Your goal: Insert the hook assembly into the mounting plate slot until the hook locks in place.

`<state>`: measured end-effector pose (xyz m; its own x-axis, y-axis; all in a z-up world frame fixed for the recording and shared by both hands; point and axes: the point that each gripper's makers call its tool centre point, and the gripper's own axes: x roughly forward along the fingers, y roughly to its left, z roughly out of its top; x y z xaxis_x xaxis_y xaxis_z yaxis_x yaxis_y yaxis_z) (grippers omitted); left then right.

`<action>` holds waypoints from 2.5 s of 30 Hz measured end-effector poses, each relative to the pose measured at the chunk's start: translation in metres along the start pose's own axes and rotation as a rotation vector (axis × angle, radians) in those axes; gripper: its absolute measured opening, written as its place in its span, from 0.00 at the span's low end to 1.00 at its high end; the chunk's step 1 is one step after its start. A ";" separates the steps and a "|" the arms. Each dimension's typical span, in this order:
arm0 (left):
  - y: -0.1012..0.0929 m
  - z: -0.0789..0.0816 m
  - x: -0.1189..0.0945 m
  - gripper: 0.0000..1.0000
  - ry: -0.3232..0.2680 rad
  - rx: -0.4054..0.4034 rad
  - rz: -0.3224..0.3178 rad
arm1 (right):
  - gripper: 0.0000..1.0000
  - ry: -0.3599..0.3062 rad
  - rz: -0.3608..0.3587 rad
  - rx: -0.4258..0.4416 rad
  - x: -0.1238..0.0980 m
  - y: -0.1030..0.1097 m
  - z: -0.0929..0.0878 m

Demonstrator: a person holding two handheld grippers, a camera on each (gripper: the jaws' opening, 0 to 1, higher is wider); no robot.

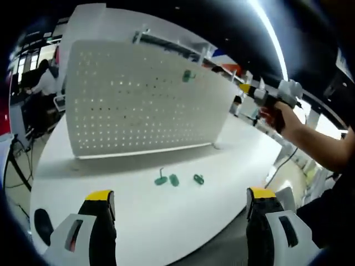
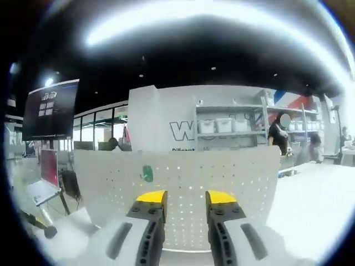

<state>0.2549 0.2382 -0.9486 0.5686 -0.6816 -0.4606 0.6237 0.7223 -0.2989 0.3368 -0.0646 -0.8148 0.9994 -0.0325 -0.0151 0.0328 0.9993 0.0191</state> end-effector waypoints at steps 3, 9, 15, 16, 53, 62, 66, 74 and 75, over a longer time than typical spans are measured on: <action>-0.002 -0.006 -0.001 1.00 0.020 0.003 -0.002 | 0.26 0.064 0.043 -0.014 -0.013 0.007 -0.023; -0.001 -0.017 -0.003 1.00 0.047 -0.021 -0.003 | 0.27 0.222 0.161 0.037 -0.039 0.021 -0.077; 0.003 -0.029 -0.008 0.99 0.087 -0.025 0.018 | 0.27 0.289 0.203 -0.005 -0.063 0.023 -0.100; 0.004 -0.032 -0.009 0.98 0.098 -0.029 0.019 | 0.27 0.303 0.211 -0.016 -0.066 0.023 -0.104; 0.014 -0.057 -0.002 0.96 0.178 -0.076 0.041 | 0.28 0.640 0.494 -0.085 -0.122 0.070 -0.216; 0.012 -0.059 0.008 0.95 0.191 -0.094 0.035 | 0.26 0.639 0.610 -0.129 -0.075 0.098 -0.226; 0.010 -0.060 0.013 0.95 0.204 -0.093 0.022 | 0.25 0.657 0.647 -0.114 -0.051 0.110 -0.240; 0.017 -0.066 0.018 0.95 0.233 -0.094 0.029 | 0.24 0.711 0.715 -0.150 -0.016 0.134 -0.264; 0.019 -0.066 0.017 0.95 0.236 -0.096 0.032 | 0.24 0.714 0.721 -0.152 -0.012 0.136 -0.266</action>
<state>0.2409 0.2478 -1.0176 0.4391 -0.6203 -0.6500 0.5475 0.7583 -0.3539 0.3250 0.0765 -1.0776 0.5373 0.5462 -0.6426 -0.6242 0.7700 0.1326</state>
